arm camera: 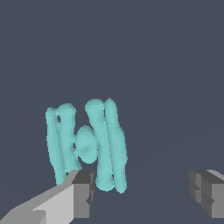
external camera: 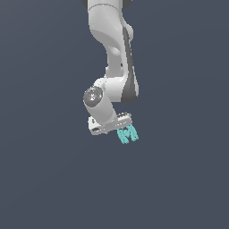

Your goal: Pick up the object and move it to a goal position.

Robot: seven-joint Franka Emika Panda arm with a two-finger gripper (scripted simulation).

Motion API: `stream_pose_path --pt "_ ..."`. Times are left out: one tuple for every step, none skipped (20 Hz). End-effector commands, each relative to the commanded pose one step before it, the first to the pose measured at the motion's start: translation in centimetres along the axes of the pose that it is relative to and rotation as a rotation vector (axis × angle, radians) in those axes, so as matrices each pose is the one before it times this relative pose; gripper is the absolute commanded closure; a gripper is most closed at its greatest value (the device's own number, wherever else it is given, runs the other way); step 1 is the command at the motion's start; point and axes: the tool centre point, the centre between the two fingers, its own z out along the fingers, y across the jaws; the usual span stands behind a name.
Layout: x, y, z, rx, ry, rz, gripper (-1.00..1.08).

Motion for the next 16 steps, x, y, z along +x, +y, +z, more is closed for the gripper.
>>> stream_pose_path --pt "0.093 -0.263 1.090 0.04286 -0.00135 -0.02767 -0.60" --pt "0.028 -0.070 0.367 0.01447 0.00000 -0.00893 -0.60" --pt "0.027 -0.063 0.337 0.01346 0.00028 -0.00822 -0.60" --pt "0.026 -0.055 0.307 0.01243 0.00050 -0.00752 -0.60" --pt "0.025 -0.049 0.278 0.01141 0.00067 -0.00684 -0.60" --pt "0.023 -0.043 0.249 0.01036 0.00078 -0.00617 -0.60" --pt "0.021 -0.037 0.221 0.00927 0.00083 -0.00549 -0.60" --pt "0.019 -0.032 0.194 0.00821 0.00084 -0.00484 -0.60" --pt "0.017 -0.027 0.167 0.00711 0.00081 -0.00417 -0.60" --pt "0.015 -0.023 0.140 0.00605 0.00075 -0.00353 -0.60" --pt "0.012 -0.018 0.114 0.00492 0.00065 -0.00287 -0.60" --pt "0.010 -0.014 0.089 0.00384 0.00053 -0.00223 -0.60" --pt "0.007 -0.010 0.063 0.00278 0.00040 -0.00161 -0.60" --pt "0.004 -0.006 0.038 0.00168 0.00025 -0.00097 -0.60" --pt "0.002 -0.003 0.013 0.00059 0.00009 -0.00034 -0.60" --pt "-0.033 0.038 -0.053 -0.00335 -0.00097 0.00263 -0.60"
